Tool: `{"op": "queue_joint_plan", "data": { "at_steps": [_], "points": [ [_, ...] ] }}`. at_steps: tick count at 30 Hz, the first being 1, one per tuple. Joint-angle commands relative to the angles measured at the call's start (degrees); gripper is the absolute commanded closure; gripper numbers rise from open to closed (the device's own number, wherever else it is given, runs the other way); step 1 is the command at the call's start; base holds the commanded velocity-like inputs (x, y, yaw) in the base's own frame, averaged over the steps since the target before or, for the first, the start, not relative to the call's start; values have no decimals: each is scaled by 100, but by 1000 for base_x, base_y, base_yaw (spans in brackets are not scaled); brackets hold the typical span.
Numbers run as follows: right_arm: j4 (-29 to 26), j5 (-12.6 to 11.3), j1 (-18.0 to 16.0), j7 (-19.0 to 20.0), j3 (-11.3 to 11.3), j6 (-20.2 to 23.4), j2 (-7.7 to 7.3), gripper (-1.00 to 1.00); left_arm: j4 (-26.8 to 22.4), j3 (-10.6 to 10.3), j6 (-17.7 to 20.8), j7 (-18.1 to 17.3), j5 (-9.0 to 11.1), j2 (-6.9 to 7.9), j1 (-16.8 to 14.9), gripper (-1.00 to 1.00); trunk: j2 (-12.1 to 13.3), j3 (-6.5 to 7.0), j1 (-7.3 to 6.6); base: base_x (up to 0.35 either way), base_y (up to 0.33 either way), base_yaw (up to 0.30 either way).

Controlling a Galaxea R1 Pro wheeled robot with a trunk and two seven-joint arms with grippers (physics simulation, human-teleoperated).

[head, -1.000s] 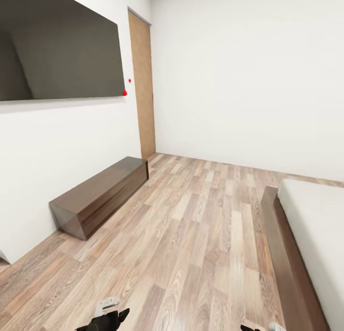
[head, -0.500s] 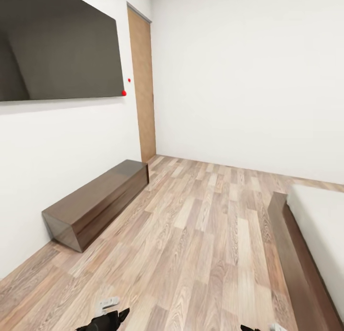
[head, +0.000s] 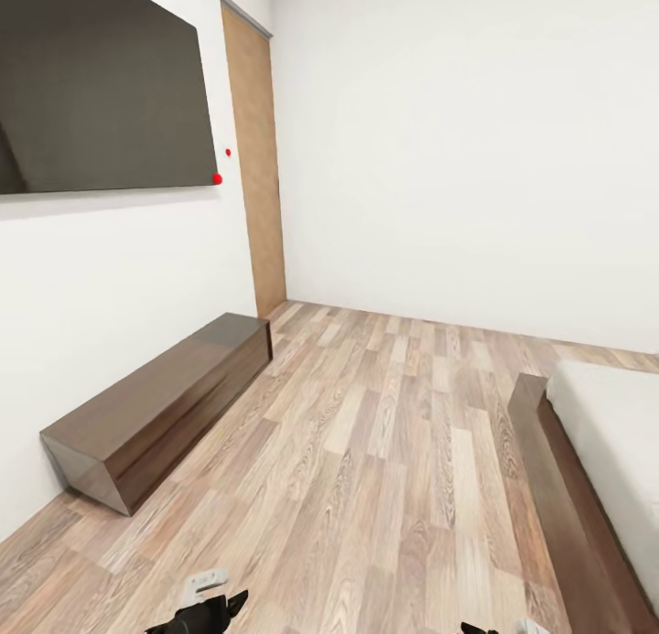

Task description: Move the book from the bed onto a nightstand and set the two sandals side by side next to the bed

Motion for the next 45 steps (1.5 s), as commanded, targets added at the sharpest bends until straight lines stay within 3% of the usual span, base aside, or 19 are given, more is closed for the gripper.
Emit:
{"op": "queue_joint_plan", "data": {
  "at_steps": [1,33,45],
  "points": [
    [17,-56,-9,31,43,6,1,-100,6,-49,-24,-18,46,2,-3,-100,-3,-5,0,48,0,-280],
    [16,-56,-9,31,43,6,2,-100,10,-49,-27,-21,46,2,-3,-100,-3,-5,0,3,0,-296],
    [25,-56,-9,36,36,6,2,-100,10,-51,-15,-27,46,2,-3,-100,-3,-5,0,205,0,-50]
  ]
}}
